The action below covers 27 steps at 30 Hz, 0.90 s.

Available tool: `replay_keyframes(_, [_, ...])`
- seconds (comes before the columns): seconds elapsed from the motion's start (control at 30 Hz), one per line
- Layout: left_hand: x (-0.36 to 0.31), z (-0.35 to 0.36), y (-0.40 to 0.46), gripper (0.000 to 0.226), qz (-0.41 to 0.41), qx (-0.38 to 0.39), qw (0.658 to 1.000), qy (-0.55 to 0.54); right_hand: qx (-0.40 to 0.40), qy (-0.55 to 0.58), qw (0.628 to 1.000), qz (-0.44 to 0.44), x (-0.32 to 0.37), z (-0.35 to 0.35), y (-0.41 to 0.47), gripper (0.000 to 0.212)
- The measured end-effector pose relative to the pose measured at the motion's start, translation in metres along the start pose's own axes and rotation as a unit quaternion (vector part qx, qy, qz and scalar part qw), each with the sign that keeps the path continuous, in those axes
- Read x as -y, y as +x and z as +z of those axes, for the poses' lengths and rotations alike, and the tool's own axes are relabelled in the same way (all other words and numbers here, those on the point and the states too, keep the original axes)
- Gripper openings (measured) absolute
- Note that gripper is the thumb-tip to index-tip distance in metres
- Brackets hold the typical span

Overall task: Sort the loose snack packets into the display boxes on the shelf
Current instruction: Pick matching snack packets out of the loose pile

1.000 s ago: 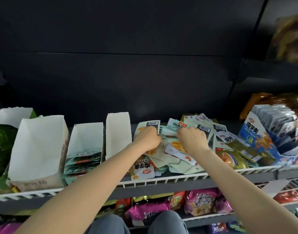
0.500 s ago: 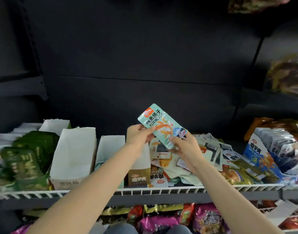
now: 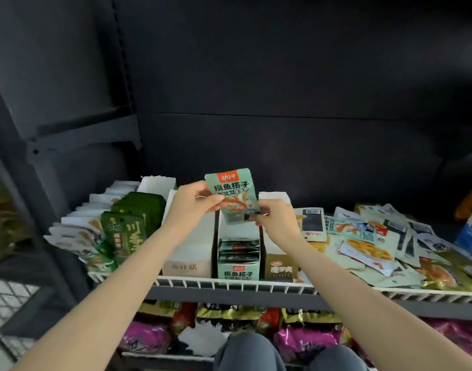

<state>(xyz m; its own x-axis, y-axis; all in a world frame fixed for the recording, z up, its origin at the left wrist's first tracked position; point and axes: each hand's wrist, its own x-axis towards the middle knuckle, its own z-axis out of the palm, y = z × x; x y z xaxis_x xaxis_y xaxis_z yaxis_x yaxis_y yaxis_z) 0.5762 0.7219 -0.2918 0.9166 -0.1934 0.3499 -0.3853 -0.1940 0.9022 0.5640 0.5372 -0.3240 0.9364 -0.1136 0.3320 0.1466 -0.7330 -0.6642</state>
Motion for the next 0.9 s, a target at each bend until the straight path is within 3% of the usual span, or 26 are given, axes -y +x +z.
replay_keyframes(0.1, [0.014,-0.002,-0.003,0.017,0.006,0.015,0.997,0.07,-0.009,-0.209,0.977,-0.03,-0.001,0.009,0.0,0.017])
replay_keyframes(0.2, [0.021,-0.003,-0.004,0.021,0.006,0.008,0.993,0.119,0.042,-0.244,0.968,-0.045,0.001,0.013,0.001,0.018])
replay_keyframes(0.27, [0.024,-0.003,-0.003,0.02,0.011,0.017,0.987,0.161,0.06,-0.228,0.97,-0.058,0.001,0.013,0.001,0.02])
replay_keyframes(0.43, [0.03,0.0,-0.003,0.016,0.02,0.088,0.963,0.253,0.057,-0.046,0.993,-0.089,0.004,0.002,-0.006,0.022])
replay_keyframes(0.57, [0.03,0.004,-0.004,0.019,0.043,0.107,0.949,0.294,0.093,-0.118,0.985,-0.085,-0.003,-0.003,-0.009,0.015])
replay_keyframes(0.67, [0.028,0.01,-0.008,0.013,0.074,0.095,0.943,0.311,0.116,-0.138,0.981,-0.077,-0.009,-0.003,-0.006,0.023])
replay_keyframes(0.77, [0.027,0.016,-0.009,0.015,0.074,0.128,0.919,0.367,0.138,-0.089,0.983,-0.082,-0.011,-0.009,-0.01,0.032])
replay_keyframes(0.9, [0.018,0.032,-0.01,0.017,0.073,0.119,0.909,0.392,0.091,-0.022,0.994,-0.06,-0.021,-0.031,-0.019,0.03])
